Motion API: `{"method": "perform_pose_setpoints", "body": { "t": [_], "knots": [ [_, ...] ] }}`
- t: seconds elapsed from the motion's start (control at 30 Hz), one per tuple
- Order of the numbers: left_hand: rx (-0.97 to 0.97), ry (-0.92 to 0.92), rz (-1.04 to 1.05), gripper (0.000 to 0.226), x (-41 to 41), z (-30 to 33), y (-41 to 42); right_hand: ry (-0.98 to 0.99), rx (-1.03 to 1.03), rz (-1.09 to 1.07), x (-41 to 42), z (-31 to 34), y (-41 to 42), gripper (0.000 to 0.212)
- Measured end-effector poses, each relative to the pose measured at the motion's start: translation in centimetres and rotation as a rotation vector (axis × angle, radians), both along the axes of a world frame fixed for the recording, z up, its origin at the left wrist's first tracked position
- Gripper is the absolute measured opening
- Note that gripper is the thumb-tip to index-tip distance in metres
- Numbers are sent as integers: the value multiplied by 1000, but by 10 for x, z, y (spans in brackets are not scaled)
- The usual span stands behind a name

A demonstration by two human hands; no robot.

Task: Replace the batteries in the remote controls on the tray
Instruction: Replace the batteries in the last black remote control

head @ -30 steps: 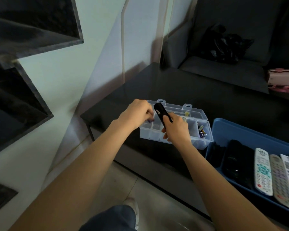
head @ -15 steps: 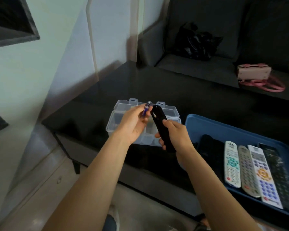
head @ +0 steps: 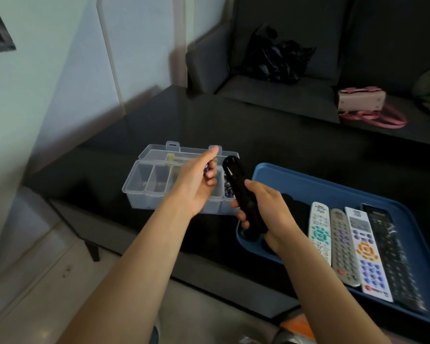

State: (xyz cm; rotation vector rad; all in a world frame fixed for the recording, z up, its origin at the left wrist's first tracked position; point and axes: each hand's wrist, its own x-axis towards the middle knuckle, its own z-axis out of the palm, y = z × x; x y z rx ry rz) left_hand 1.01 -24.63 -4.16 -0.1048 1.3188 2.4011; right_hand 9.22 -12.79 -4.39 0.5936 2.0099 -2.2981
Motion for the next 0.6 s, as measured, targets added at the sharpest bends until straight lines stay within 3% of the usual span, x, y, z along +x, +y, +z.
{"method": "perform_pose_setpoints", "body": {
  "t": [0.17, 0.47, 0.6],
  "knots": [
    [-23, -7, -19, 21, 3, 0, 10, -2, -52, -9, 6, 2, 8, 24],
    [-376, 230, 4, 33, 4, -2, 13, 4, -70, -41, 6, 5, 11, 21],
    [-617, 477, 68, 14, 6, -4, 13, 13, -52, -59, 5, 5, 13, 22]
  ]
}}
